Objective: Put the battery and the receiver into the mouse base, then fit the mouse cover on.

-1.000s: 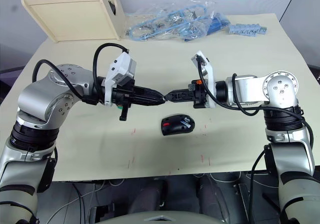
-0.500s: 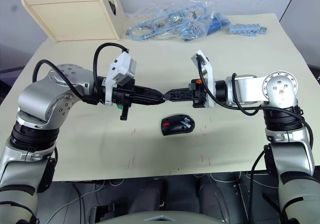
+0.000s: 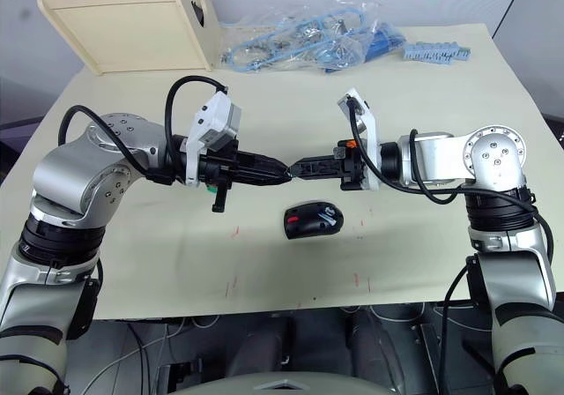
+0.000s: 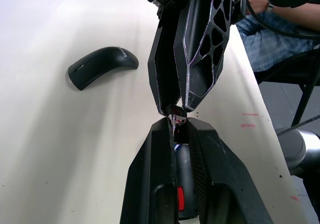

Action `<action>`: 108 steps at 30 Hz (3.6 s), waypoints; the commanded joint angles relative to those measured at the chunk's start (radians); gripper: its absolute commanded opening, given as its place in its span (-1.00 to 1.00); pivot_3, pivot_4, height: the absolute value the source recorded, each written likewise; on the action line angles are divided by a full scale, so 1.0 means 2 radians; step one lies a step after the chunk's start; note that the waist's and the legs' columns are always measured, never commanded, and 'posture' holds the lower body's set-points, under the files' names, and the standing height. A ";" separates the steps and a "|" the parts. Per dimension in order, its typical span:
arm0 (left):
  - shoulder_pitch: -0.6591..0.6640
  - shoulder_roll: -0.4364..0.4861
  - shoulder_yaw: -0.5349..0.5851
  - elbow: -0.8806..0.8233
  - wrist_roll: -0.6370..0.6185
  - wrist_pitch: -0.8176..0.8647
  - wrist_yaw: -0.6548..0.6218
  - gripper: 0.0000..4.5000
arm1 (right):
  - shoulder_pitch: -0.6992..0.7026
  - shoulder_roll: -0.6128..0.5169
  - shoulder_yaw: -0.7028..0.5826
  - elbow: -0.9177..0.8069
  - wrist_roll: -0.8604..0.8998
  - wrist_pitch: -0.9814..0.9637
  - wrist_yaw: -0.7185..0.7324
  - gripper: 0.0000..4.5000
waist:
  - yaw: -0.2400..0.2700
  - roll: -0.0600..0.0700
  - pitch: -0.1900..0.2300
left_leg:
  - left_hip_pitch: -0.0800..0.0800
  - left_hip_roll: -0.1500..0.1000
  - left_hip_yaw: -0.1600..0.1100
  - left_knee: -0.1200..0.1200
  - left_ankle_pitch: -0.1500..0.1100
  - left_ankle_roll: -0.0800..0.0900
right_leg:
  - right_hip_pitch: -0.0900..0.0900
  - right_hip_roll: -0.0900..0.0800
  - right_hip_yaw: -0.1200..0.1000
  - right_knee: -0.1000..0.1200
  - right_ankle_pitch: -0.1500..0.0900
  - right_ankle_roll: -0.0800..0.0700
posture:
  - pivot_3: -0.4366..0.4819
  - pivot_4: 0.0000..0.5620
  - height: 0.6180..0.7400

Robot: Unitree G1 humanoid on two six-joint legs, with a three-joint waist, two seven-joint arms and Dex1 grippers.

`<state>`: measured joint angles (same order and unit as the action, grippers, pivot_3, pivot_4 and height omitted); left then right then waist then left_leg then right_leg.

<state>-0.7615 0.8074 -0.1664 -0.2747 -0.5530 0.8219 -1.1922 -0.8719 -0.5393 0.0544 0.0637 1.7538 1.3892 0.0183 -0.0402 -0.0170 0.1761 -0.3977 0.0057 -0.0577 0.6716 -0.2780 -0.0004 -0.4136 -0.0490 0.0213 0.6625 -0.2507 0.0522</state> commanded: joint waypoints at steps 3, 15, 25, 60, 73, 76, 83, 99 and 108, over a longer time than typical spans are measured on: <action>-0.011 -0.003 0.015 -0.016 -0.007 -0.009 0.002 -0.99 | 0.002 0.001 0.004 -0.013 0.003 -0.003 0.000 -0.64 | 0.000 0.000 0.000 | 0.000 0.000 0.000 0.000 0.000 0.000 | 0.000 0.000 0.000 0.000 0.000 0.000 | -0.05 -0.47 1.00; -0.012 -0.004 0.015 -0.016 -0.009 -0.007 0.004 -0.99 | 0.006 -0.001 0.002 -0.020 -0.005 -0.006 0.002 -0.64 | 0.000 0.000 0.000 | 0.000 0.000 0.000 0.000 0.000 0.000 | 0.000 0.000 0.000 0.000 0.000 0.000 | -0.05 -0.47 1.00; -0.012 -0.005 0.017 -0.018 -0.014 -0.001 0.005 -0.99 | 0.007 0.001 0.002 -0.034 -0.030 -0.010 0.015 -0.64 | 0.000 0.000 0.000 | 0.000 0.000 0.000 0.000 0.000 0.000 | 0.000 0.000 0.000 0.000 0.000 0.000 | -0.05 -0.47 1.00; -0.010 0.000 0.017 -0.012 -0.012 -0.003 0.013 -0.99 | 0.012 -0.007 -0.017 -0.035 -0.027 -0.008 0.029 0.11 | 0.000 0.000 0.000 | 0.000 0.000 0.000 0.000 0.000 0.000 | 0.000 0.000 0.000 0.000 0.000 0.000 | -0.05 -0.47 1.00; -0.011 -0.001 0.016 -0.012 -0.011 -0.004 0.013 -0.99 | 0.012 -0.001 -0.013 -0.035 -0.027 -0.011 0.025 0.11 | 0.000 0.000 0.000 | 0.000 0.000 0.000 0.000 0.000 0.000 | 0.000 0.000 0.000 0.000 0.000 0.000 | -0.05 -0.47 1.00; -0.011 -0.001 0.016 -0.012 -0.012 -0.003 0.013 -0.99 | 0.012 0.000 -0.013 -0.035 -0.027 -0.010 0.025 0.11 | 0.000 0.000 0.000 | 0.000 0.000 0.000 0.000 0.000 0.000 | 0.000 0.000 0.000 0.000 0.000 0.000 | -0.05 -0.47 1.00; -0.012 -0.001 0.016 -0.011 -0.012 -0.004 0.014 -0.99 | 0.009 0.003 -0.010 -0.034 -0.029 -0.009 0.024 -0.87 | 0.000 0.000 0.000 | 0.000 0.000 0.000 0.000 0.000 0.000 | 0.000 0.000 0.000 0.000 0.000 0.000 | -0.05 -0.47 1.00; -0.011 -0.001 0.015 -0.012 -0.010 -0.003 0.015 -0.99 | 0.009 0.005 -0.010 -0.037 -0.031 -0.009 0.029 -0.98 | 0.000 0.000 0.000 | 0.000 0.000 0.000 0.000 0.000 0.000 | 0.000 0.000 0.000 0.000 0.000 0.000 | -0.05 -0.47 1.00; -0.007 0.004 0.018 -0.010 -0.013 0.001 0.009 -0.99 | 0.009 0.001 -0.015 -0.035 -0.035 -0.009 0.034 -0.98 | 0.000 0.000 0.000 | 0.000 0.000 0.000 0.000 0.000 0.000 | 0.000 0.000 0.000 0.000 0.000 0.000 | -0.05 -0.47 1.00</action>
<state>-0.7650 0.8075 -0.1648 -0.2680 -0.5603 0.8294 -1.1697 -0.8462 -0.5349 0.0377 0.0190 1.6726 1.3714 0.0741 -0.0400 -0.0170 0.1761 -0.3977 0.0057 -0.0578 0.6719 -0.2780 -0.0004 -0.4136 -0.0490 0.0213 0.6628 -0.2507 0.0522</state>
